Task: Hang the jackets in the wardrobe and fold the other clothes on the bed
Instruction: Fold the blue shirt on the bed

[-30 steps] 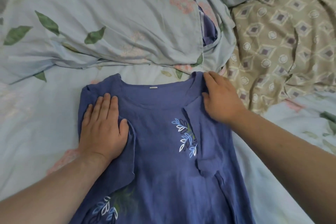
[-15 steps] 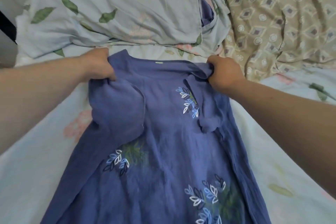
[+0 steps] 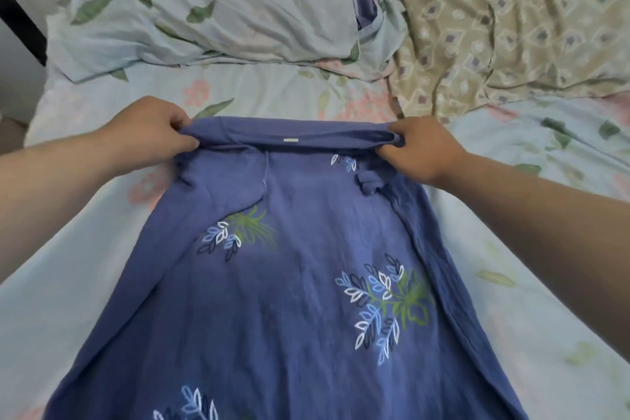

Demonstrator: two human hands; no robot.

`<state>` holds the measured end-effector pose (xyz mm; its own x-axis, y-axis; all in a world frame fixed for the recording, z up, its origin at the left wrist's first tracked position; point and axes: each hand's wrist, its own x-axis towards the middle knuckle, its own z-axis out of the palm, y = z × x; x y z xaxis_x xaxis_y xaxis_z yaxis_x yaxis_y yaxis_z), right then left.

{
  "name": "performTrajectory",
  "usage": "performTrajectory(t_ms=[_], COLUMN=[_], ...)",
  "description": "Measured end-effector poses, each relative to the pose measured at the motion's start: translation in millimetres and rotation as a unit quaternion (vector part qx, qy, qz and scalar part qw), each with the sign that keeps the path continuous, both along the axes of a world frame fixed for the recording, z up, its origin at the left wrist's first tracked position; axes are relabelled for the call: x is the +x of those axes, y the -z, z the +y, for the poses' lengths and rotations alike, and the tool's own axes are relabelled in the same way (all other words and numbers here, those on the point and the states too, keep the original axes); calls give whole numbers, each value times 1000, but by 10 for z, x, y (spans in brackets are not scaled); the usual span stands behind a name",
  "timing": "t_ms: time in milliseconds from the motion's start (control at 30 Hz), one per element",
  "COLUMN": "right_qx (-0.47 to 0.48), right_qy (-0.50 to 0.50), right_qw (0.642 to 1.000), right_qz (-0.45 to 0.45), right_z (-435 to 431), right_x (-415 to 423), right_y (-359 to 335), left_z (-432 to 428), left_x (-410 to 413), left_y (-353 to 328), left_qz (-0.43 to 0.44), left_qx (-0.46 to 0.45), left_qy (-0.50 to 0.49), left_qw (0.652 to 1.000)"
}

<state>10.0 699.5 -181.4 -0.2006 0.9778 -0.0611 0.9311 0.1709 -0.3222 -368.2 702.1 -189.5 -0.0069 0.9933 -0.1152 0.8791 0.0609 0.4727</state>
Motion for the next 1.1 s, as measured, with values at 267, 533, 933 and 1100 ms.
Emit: performTrajectory(t_ms=[267, 533, 933, 1100], right_qx=[-7, 23, 6, -28], right_qy=[-8, -49, -53, -33], right_qw=[996, 990, 996, 999], right_qz=[-88, -131, -72, 28], right_z=[-380, -808, -2296, -2967], right_x=[118, 218, 419, 483], right_y=[97, 119, -13, 61], left_z=[-447, -1045, -2786, -3445], left_x=[-40, -118, 135, 235], left_y=[96, 157, 27, 74], left_qz=[15, 93, 91, 106], left_qx=[39, 32, 22, 20], left_qy=[13, 41, -14, -33], left_qw=[999, 994, 995, 994])
